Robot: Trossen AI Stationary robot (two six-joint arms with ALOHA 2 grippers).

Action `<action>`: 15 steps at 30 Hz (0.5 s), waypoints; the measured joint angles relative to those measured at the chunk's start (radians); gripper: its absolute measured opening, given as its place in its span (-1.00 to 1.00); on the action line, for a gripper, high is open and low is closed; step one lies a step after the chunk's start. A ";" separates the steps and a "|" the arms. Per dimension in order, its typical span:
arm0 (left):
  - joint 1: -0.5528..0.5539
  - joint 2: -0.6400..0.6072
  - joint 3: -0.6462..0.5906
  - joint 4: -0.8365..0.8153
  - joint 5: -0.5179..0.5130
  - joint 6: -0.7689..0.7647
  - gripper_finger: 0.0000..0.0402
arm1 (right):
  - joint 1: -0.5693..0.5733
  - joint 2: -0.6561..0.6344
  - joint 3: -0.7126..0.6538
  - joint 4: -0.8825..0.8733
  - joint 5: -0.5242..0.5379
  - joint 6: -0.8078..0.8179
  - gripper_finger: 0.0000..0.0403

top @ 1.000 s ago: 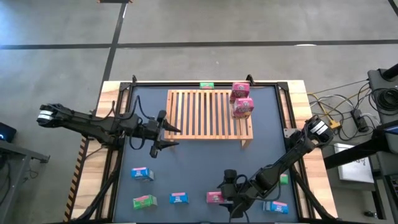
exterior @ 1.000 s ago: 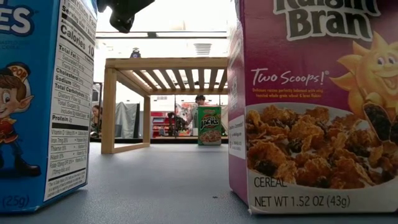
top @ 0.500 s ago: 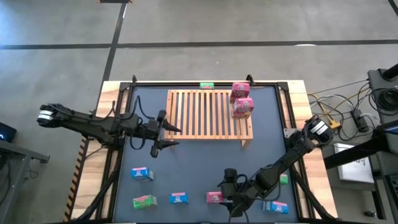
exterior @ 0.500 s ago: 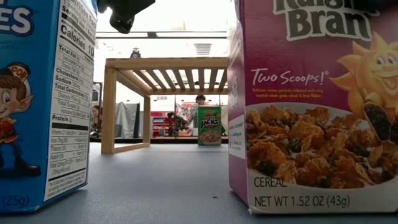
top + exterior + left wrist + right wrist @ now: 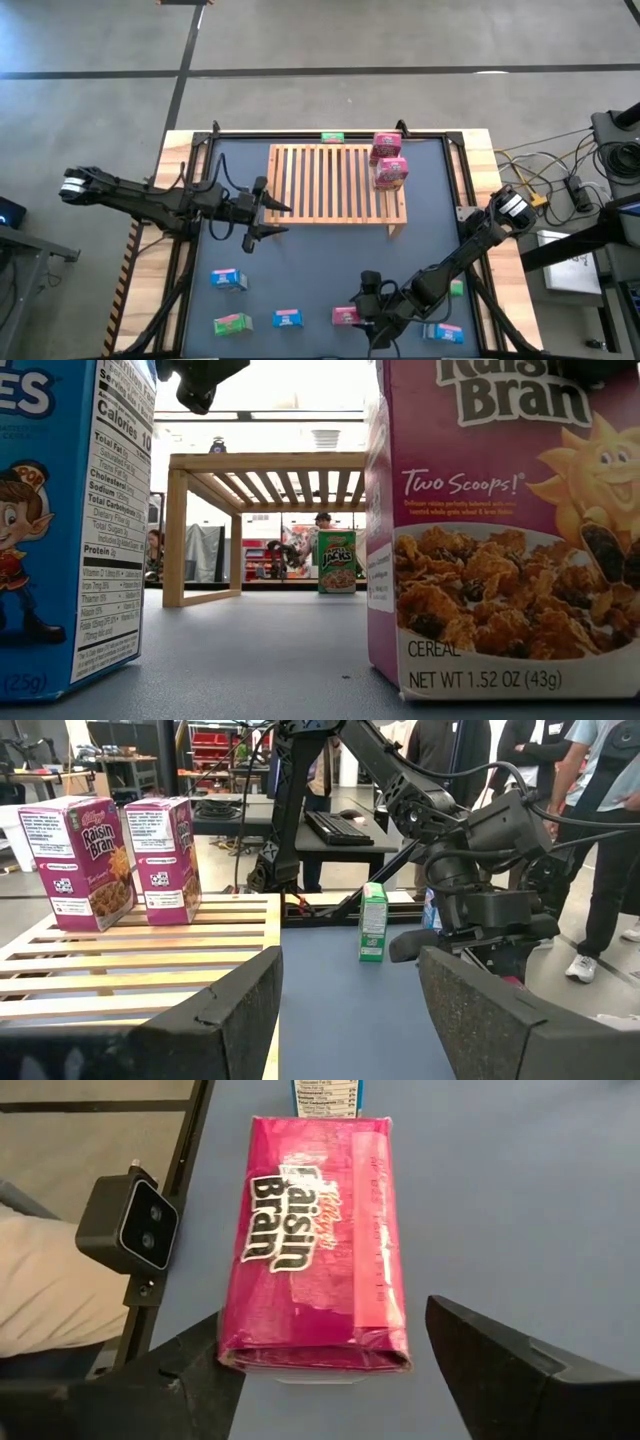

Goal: Stack cereal on shelf
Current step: Put the pink cereal box on the shelf

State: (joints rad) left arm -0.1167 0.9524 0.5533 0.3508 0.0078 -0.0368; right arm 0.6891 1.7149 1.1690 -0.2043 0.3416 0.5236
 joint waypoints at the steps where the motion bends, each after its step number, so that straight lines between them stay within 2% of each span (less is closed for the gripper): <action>1: 0.000 0.000 0.000 0.000 0.000 0.000 0.09 | 0.000 -0.001 0.000 0.000 0.000 0.000 0.35; 8: 0.000 0.000 0.000 0.000 0.000 0.000 0.09 | 0.000 -0.013 0.000 -0.002 -0.002 -0.001 0.10; 15: 0.000 0.000 0.000 0.000 -0.001 0.000 0.09 | 0.000 -0.069 -0.001 -0.014 -0.010 -0.013 -0.03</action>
State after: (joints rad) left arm -0.1165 0.9524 0.5533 0.3505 0.0071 -0.0365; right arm 0.6891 1.6458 1.1683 -0.2179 0.3316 0.5105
